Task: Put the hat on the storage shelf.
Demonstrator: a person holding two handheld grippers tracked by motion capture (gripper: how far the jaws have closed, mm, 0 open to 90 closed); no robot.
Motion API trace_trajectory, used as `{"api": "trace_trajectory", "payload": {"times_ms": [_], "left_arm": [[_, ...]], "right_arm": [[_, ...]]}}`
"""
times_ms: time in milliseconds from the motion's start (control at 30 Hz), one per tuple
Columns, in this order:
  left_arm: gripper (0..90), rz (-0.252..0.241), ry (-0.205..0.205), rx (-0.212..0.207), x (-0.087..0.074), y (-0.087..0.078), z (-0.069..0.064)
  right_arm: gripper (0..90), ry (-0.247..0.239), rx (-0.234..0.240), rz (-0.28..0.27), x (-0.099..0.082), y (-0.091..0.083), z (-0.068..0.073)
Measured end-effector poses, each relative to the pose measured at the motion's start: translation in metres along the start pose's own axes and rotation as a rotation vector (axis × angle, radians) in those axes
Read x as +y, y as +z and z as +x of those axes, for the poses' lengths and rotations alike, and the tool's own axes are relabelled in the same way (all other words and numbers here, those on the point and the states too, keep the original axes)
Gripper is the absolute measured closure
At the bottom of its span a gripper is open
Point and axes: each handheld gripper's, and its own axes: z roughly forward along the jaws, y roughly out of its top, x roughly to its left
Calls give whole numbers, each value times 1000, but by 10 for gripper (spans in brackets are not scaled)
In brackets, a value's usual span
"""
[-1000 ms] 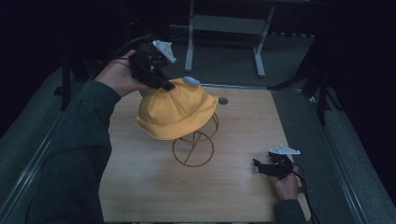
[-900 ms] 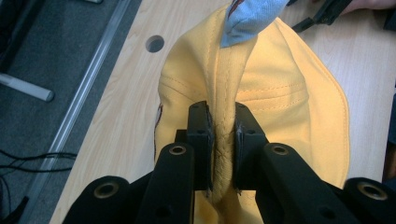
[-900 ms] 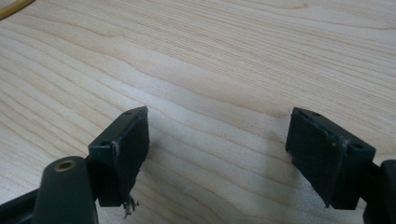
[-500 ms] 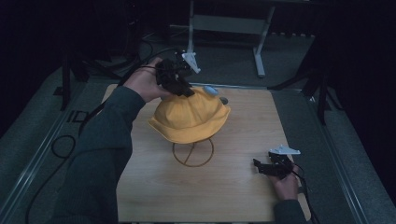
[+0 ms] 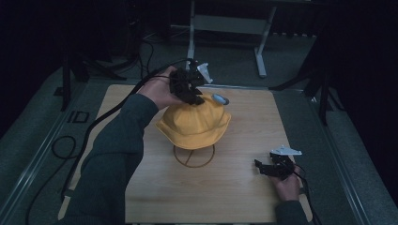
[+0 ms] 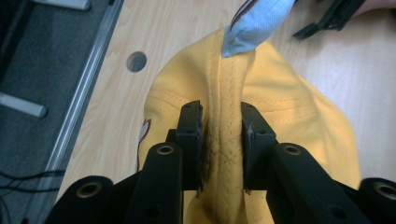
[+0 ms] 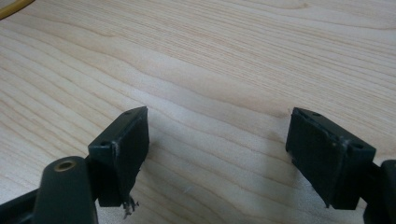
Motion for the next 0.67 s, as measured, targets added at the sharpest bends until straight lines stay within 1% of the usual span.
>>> {"api": "trace_trajectory", "payload": {"times_ms": [33,200,267,300,333,367,400,433,533,633,667], "left_arm": [[715,-9,-8,2,-1,0,0],[678,-7,-12,18,-1,0,1],[628,-6,-25,24,-2,0,1],[587,-4,-38,35,-2,-1,0],[551,-10,-43,41,-2,-2,1],[522,-29,-48,68,-3,-4,0],[472,-43,-45,95,-3,-7,-1],[442,-64,-54,107,-3,-10,-1],[383,-128,-82,118,-4,-20,1],[349,-156,-91,140,-8,-30,3],[340,-156,-91,140,-8,-30,3]], "right_arm": [[214,0,0,0,0,0,0],[214,0,0,0,0,0,0],[214,1,0,0,0,0,0],[214,1,0,0,0,0,0],[214,1,0,0,0,0,0],[214,0,0,0,0,0,0],[214,1,0,0,0,0,0],[214,1,0,0,0,0,0],[214,0,-1,-1,0,0,0],[214,-1,0,-1,0,0,0],[214,-1,0,-1,0,0,0]]}}
